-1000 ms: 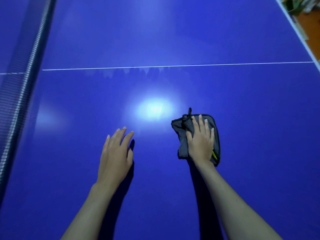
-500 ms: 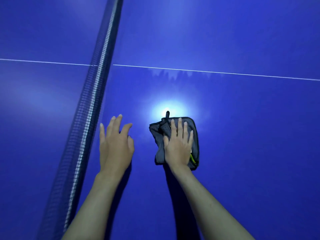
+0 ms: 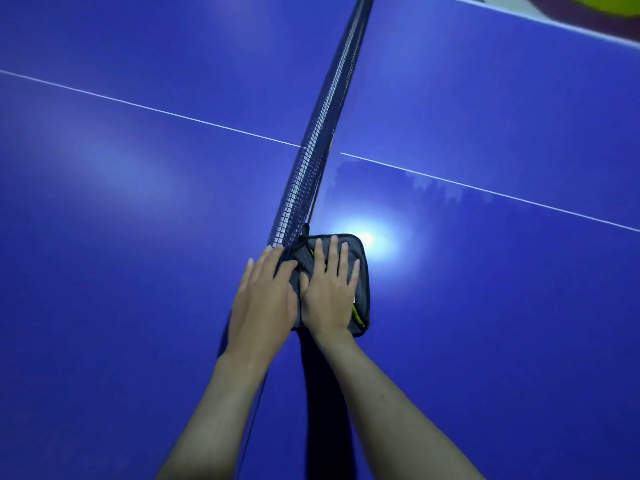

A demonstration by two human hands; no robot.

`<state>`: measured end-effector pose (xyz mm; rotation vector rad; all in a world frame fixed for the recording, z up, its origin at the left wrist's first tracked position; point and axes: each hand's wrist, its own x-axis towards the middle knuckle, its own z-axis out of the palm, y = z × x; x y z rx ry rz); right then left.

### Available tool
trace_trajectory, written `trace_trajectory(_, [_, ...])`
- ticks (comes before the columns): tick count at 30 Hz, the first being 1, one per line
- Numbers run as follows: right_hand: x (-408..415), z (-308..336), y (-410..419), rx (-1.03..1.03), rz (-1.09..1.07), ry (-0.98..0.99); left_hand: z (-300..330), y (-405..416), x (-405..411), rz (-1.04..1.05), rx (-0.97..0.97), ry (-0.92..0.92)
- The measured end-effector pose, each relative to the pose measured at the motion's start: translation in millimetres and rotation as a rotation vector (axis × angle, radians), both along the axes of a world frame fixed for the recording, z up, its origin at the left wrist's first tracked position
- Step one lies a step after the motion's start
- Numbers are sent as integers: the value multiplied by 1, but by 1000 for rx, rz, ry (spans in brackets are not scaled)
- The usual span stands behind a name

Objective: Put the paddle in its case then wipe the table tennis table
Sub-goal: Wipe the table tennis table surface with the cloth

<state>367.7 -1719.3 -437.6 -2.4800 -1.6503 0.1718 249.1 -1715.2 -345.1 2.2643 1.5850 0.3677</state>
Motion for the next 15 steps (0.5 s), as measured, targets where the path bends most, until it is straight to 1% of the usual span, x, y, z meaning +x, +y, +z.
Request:
trace_trajectory(3, [18, -1, 15, 36, 98, 10, -1, 6, 3, -35, 34, 18])
trace_trajectory(5, [32, 0, 15, 52, 120, 34, -1, 9, 11, -55, 51, 20])
trace_trajectory(10, [99, 0, -3, 85, 34, 72, -8, 9, 54, -113, 76, -24])
trace_trajectory(15, [188, 0, -49, 85, -78, 73, -16, -11, 124, -175, 29, -33])
